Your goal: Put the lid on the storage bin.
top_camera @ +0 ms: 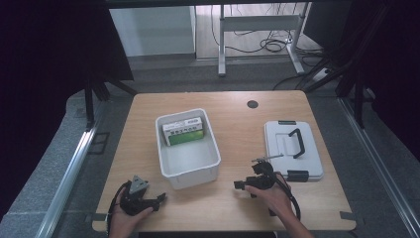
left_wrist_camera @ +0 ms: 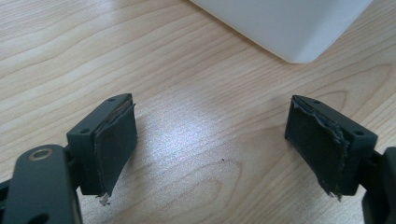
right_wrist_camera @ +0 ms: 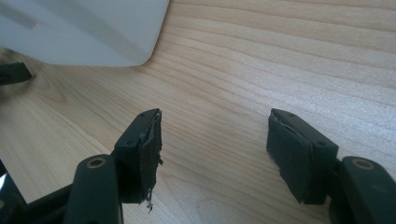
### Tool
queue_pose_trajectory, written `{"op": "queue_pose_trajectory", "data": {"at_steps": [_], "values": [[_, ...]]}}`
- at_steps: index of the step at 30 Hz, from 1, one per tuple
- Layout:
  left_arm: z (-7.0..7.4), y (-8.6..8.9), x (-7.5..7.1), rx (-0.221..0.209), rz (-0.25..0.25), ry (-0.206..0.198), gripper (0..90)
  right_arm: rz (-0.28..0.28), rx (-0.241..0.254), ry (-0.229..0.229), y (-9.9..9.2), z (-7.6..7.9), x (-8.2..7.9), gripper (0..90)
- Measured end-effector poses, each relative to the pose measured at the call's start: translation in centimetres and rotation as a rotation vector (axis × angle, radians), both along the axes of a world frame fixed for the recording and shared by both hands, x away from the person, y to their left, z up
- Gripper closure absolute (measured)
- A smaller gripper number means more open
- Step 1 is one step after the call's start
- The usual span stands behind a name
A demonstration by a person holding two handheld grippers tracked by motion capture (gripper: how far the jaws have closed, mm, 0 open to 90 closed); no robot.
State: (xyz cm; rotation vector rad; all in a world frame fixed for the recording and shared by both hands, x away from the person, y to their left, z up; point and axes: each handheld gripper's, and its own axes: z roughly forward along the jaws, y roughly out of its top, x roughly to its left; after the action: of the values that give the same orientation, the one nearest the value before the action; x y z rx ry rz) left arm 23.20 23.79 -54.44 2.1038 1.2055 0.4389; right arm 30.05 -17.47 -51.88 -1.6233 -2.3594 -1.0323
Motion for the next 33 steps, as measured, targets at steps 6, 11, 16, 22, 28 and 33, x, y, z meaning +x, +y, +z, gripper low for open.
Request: {"op": "queue_pose_trajectory", "data": {"at_steps": [6,11,16,22,28,33], "values": [[0.0,-0.1,0.0,0.001,0.006,0.0,16.6,-0.014,-0.005,0.011,-0.1,0.1,0.3,35.7],[0.0,-0.1,0.0,0.002,0.011,0.0,16.6,-0.008,-0.034,0.003,-0.4,0.6,0.2,36.2],[0.0,-0.1,0.0,0.002,0.009,0.0,16.4,-0.01,-0.036,-0.034,-0.8,1.8,-0.1,37.5],[0.0,-0.1,0.0,0.002,0.007,0.0,16.0,0.0,-0.048,-0.059,-0.8,2.6,-0.1,37.5],[0.0,-0.1,0.1,0.002,0.007,0.001,15.8,-0.005,-0.02,-0.07,-1.0,3.9,0.0,41.2],[0.0,-0.1,0.1,0.001,0.006,0.001,15.8,-0.012,-0.024,-0.089,-1.4,5.2,0.4,40.9]]}}
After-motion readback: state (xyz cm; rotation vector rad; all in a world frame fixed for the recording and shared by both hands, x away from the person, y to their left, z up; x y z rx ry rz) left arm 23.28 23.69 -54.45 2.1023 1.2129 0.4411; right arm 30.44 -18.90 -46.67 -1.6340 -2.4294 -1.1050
